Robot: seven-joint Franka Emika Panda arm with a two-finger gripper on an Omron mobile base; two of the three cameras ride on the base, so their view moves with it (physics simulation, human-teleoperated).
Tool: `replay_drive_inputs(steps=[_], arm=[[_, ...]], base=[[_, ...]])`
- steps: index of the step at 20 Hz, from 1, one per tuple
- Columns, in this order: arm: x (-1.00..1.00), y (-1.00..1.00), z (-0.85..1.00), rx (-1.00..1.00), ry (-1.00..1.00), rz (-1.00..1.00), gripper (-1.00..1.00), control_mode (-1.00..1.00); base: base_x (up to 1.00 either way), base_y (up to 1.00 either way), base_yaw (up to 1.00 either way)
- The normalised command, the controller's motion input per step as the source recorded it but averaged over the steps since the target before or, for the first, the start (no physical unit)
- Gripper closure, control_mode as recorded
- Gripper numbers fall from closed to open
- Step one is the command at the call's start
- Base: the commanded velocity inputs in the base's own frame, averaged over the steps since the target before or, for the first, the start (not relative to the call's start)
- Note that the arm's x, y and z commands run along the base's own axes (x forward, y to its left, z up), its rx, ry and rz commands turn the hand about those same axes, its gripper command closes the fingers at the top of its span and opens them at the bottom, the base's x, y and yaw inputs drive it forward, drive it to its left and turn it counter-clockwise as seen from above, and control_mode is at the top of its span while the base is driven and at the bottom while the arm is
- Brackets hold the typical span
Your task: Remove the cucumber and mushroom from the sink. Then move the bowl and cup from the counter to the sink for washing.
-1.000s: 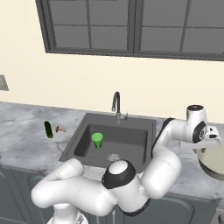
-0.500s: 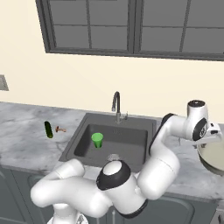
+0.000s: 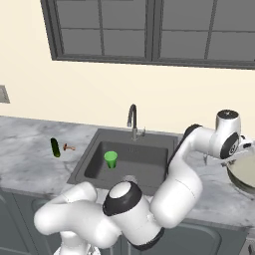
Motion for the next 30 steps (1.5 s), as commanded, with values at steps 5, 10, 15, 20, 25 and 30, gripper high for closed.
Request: replay_drive_inputs(steps=[5,10,15,20,25,30], arm=[[-0.3,0.11,0.21,0.0,-0.07,0.27,1.0,-1.0],[-0.3,0.11,0.21,0.0,-0.04,0.29,1.0,-1.0],[-0.23,0.19,0.16,0.0,0.0,0.37,1.0,-1.0],[-0.2,0.16,0.11,0.0,0.02,0.44,1.0,-1.0],[-0.19,0.05,0.21,-0.03,0.03,0.45,1.0,-1.0],[-0.18,0.09,0.27,-0.11,0.04,0.41,1.0,-1.0]], base=[[0.0,0.0,0.0],[0.0,0.0,0.0],[0.0,0.0,0.0],[0.0,0.0,0.0],[0.0,0.0,0.0],[0.0,0.0,0.0]])
